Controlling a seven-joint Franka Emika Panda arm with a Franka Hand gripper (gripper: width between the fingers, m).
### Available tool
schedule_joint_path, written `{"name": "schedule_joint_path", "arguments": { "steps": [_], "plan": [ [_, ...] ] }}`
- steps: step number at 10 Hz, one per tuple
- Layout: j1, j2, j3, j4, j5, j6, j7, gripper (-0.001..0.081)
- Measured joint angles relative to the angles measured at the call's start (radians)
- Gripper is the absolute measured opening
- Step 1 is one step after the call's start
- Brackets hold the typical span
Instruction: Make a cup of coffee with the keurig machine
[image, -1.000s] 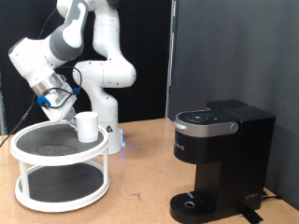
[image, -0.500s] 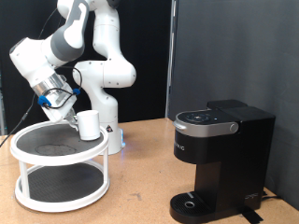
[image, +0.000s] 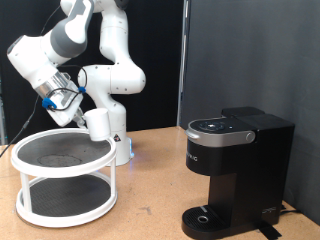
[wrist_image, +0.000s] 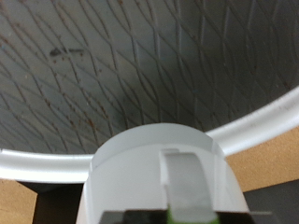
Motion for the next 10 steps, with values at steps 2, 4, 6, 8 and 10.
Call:
{"name": "schedule_joint_path", "arguments": {
  "steps": [2,4,6,8,10],
  "plan": [
    [0.000,-0.022,0.016,0.020,-0.016,-0.058,0.005,0.0004],
    [0.000,-0.021,0.014,0.013,0.014,-0.050,0.005,0.0004],
    [0.008,-0.024,0.043,0.001,0.091,-0.023,0.059,0.0004],
    [0.032,-0.025,0.121,-0.016,0.172,0.072,0.160,0.0004],
    [0.066,-0.019,0.202,-0.033,0.254,0.207,0.250,0.0004]
  ]
}}
